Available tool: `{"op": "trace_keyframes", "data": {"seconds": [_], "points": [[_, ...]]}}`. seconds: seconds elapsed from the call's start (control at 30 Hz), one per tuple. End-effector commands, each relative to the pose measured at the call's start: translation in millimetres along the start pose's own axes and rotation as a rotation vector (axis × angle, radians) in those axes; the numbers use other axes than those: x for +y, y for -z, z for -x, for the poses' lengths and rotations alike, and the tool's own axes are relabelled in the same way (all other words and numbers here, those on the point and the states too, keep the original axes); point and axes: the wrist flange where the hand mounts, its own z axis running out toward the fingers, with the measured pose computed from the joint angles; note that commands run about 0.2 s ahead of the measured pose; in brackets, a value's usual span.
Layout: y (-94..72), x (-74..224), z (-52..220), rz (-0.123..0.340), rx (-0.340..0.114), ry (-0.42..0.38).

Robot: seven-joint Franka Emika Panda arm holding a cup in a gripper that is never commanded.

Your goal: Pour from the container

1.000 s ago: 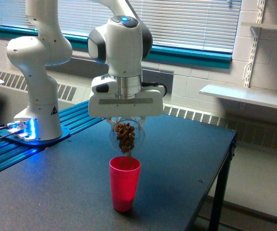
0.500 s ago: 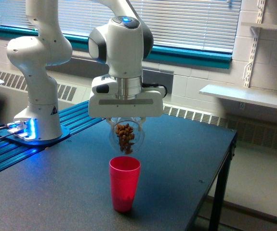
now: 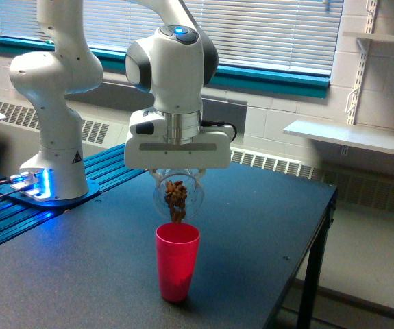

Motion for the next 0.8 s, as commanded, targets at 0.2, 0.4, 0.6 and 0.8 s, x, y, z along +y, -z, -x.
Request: {"op": "trace_keyframes", "data": {"seconds": [0.2, 0.4, 0.6, 0.8], "points": [[5.2, -1.2, -0.3, 0.008, -0.001, 0.024], [6.1, -1.4, 1.0, 0.019, -0.008, 0.04], [8.2, -2.2, 1.2, 0.022, -0.013, 0.05], [9.8, -3.2, 0.7, 0.025, -0.018, 0.057]]}}
